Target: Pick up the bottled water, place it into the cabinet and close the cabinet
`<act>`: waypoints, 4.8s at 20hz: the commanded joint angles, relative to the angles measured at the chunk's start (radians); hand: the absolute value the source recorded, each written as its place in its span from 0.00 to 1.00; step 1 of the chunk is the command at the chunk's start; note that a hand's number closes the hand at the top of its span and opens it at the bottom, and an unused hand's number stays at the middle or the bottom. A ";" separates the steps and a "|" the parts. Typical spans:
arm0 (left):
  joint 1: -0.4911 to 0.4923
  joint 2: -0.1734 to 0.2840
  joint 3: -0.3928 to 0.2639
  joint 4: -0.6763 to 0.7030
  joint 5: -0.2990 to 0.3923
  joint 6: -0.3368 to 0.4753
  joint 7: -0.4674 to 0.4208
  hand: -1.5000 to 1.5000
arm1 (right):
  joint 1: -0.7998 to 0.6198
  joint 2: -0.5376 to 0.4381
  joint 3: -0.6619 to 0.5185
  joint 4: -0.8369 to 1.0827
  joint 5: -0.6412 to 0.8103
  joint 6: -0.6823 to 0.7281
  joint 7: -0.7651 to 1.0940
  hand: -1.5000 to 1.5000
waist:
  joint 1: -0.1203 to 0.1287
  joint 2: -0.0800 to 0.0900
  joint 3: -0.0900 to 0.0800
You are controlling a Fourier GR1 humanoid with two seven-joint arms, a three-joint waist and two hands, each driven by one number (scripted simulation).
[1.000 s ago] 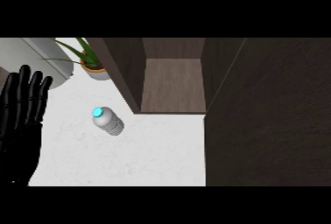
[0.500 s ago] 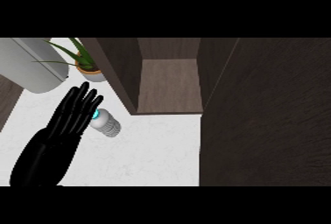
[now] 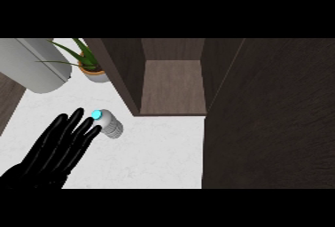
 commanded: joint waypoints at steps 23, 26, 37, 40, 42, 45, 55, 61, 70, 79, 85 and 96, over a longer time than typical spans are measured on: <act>0.080 0.029 0.070 -0.163 0.007 0.100 0.114 0.00 | 0.170 -0.011 -0.146 -0.185 -0.263 0.103 0.058 0.00 | -0.007 -0.006 0.000; 0.092 0.041 0.153 -0.093 0.022 0.070 0.046 0.00 | 0.197 -0.016 -0.160 -0.202 -0.267 0.114 0.066 0.00 | -0.009 -0.004 -0.001; 0.107 0.086 0.262 0.057 0.041 -0.001 0.019 0.00 | 0.196 -0.043 -0.239 -0.175 -0.355 0.147 0.041 0.00 | -0.011 -0.001 -0.001; 0.088 0.081 0.269 0.194 -0.013 -0.059 -0.087 0.00 | 0.211 -0.042 -0.253 -0.150 -0.370 0.170 0.014 0.00 | -0.018 0.000 -0.002; 0.042 0.073 0.282 0.326 -0.021 -0.092 -0.160 0.00 | 0.175 -0.049 -0.246 -0.146 -0.358 0.156 0.017 0.00 | -0.024 0.004 -0.003; 0.065 0.097 0.291 0.343 -0.072 -0.125 -0.202 0.00 | 0.262 -0.006 -0.217 -0.181 -0.342 0.192 -0.026 0.00 | -0.026 -0.001 -0.002; -0.155 0.064 0.272 0.706 -0.213 -0.117 -0.360 0.00 | 0.268 -0.044 -0.235 -0.164 -0.378 0.203 -0.032 0.00 | -0.023 0.004 -0.002; -0.222 0.081 0.322 0.900 -0.257 -0.106 -0.451 0.00 | 0.338 -0.065 -0.286 -0.189 -0.429 0.231 -0.055 0.00 | -0.033 0.003 -0.002; -0.345 0.059 0.324 1.260 -0.335 -0.109 -0.633 0.00 | 0.349 -0.070 -0.302 -0.122 -0.432 0.262 -0.119 0.00 | -0.035 0.005 -0.002; -0.407 0.080 0.356 1.538 -0.398 -0.093 -0.837 0.00 | 0.346 -0.108 -0.287 -0.161 -0.475 0.228 -0.105 0.00 | -0.032 0.010 -0.005; -0.411 0.042 0.396 1.682 -0.346 -0.155 -0.953 0.00 | 0.424 -0.074 -0.251 -0.169 -0.433 0.274 -0.164 0.00 | -0.033 0.006 -0.004; -0.544 0.067 0.429 1.908 -0.316 -0.349 -1.088 1.00 | 0.465 -0.112 -0.298 -0.167 -0.459 0.290 -0.209 0.00 | -0.033 0.008 -0.005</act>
